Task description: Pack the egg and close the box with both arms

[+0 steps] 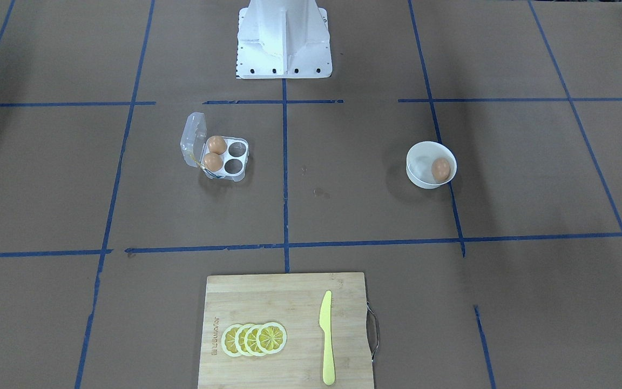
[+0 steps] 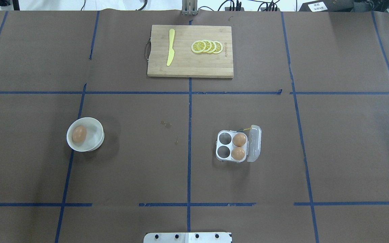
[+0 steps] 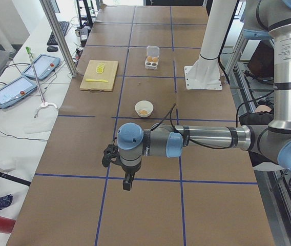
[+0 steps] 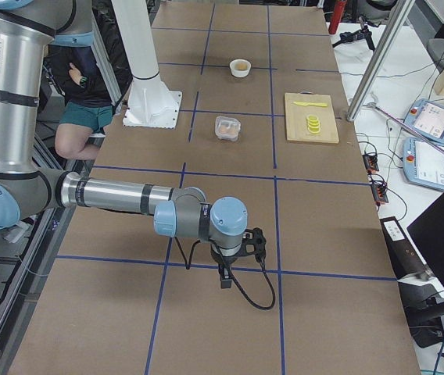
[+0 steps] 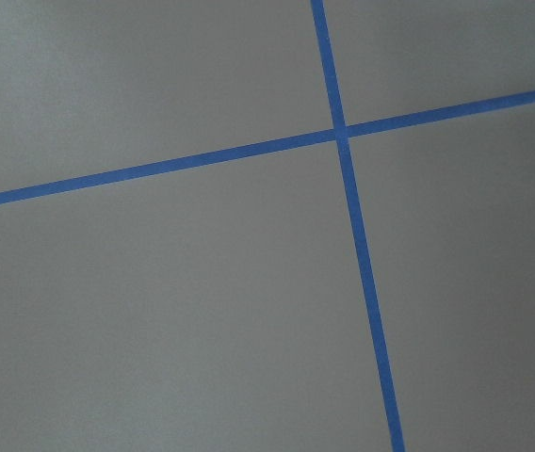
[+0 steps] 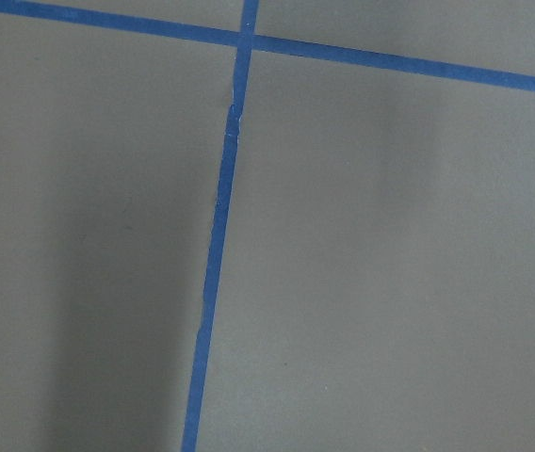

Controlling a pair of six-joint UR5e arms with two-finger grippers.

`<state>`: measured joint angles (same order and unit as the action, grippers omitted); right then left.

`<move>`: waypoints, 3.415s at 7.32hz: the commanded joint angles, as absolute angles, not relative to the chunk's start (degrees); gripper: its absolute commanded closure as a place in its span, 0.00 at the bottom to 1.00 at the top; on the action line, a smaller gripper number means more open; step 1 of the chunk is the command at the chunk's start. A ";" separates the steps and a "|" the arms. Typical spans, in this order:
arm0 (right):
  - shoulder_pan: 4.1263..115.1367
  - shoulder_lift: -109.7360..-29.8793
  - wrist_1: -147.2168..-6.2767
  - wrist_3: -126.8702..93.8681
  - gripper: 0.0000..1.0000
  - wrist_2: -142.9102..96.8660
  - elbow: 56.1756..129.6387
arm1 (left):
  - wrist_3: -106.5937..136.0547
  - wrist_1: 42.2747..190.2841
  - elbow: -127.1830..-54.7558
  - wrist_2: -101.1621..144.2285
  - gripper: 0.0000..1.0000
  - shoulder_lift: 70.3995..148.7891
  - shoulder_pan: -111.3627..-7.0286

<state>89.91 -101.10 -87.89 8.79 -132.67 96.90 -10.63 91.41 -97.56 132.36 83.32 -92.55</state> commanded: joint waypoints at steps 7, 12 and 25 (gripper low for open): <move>89.21 -101.16 -88.07 8.62 0.00 -141.52 98.44 | -10.81 100.87 -96.16 136.41 0.00 82.35 -92.46; 89.21 -91.35 -87.98 6.86 0.00 -145.46 97.21 | -10.11 122.70 -94.93 136.50 0.00 84.64 -92.55; 85.34 -91.75 -74.46 -2.72 0.00 -135.79 97.65 | 53.12 141.42 -106.61 114.64 0.06 87.63 -51.01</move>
